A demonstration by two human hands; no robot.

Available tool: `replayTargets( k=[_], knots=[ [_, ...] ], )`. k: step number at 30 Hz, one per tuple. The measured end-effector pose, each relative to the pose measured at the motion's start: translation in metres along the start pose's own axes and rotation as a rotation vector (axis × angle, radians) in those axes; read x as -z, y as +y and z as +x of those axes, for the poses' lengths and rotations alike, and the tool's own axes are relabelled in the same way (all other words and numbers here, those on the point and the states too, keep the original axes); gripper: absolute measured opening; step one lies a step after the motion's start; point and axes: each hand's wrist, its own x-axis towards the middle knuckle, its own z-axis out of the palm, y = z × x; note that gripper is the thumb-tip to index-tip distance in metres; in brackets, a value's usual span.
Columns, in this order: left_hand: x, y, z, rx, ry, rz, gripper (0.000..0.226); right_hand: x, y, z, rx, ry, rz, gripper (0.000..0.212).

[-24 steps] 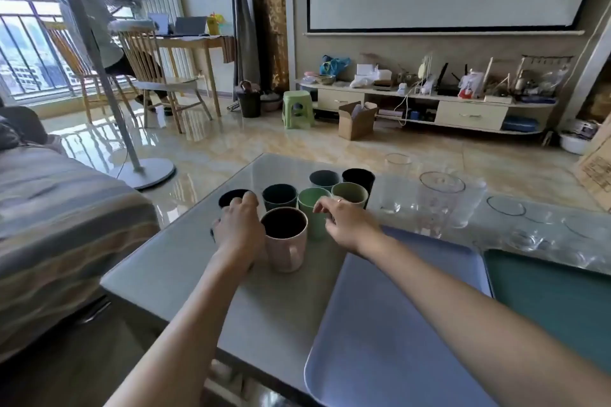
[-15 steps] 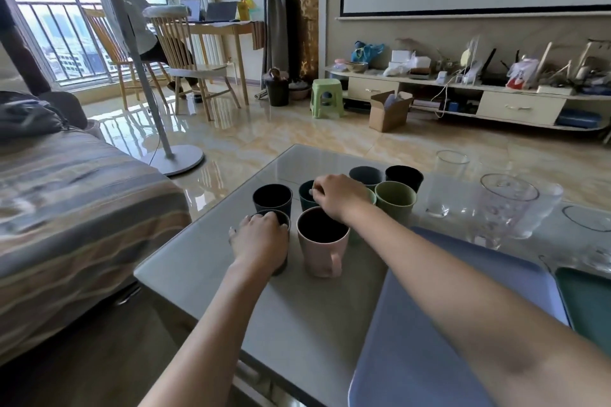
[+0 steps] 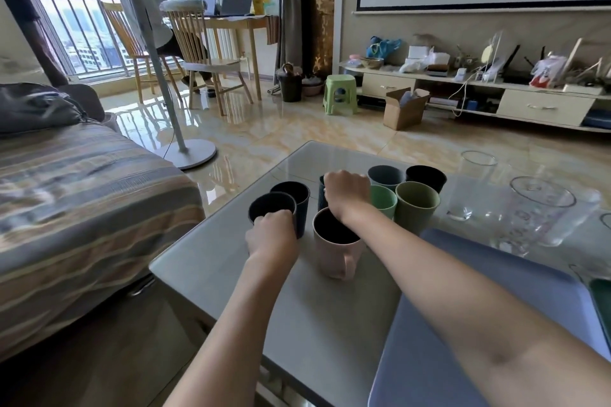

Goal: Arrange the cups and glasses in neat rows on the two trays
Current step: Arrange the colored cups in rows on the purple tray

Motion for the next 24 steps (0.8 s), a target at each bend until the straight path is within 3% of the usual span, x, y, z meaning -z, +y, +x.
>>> replayTargets(
  k=[4,8,11,16,20,24],
  knots=[
    [0.02,0.011,-0.008,-0.005,0.143,-0.051,0.02,0.012,0.01,-0.009,0.069,0.227,0.093,0.009],
    [0.037,0.026,-0.021,-0.018,0.289,-0.109,0.02,0.032,0.035,-0.034,0.119,0.484,0.228,0.014],
    [0.045,0.041,-0.032,-0.074,0.393,-0.138,0.021,0.043,0.065,-0.066,0.165,0.578,0.241,0.011],
    [0.037,0.086,-0.054,-0.351,0.46,-0.239,0.015,0.046,0.128,-0.12,0.086,0.55,0.224,0.013],
    [0.01,0.123,-0.066,-0.525,0.35,-0.314,0.01,0.042,0.169,-0.158,0.026,0.499,0.181,0.011],
    [-0.014,0.143,-0.065,-0.538,0.228,-0.332,0.015,0.025,0.2,-0.18,-0.043,0.394,0.161,0.01]
  ],
)
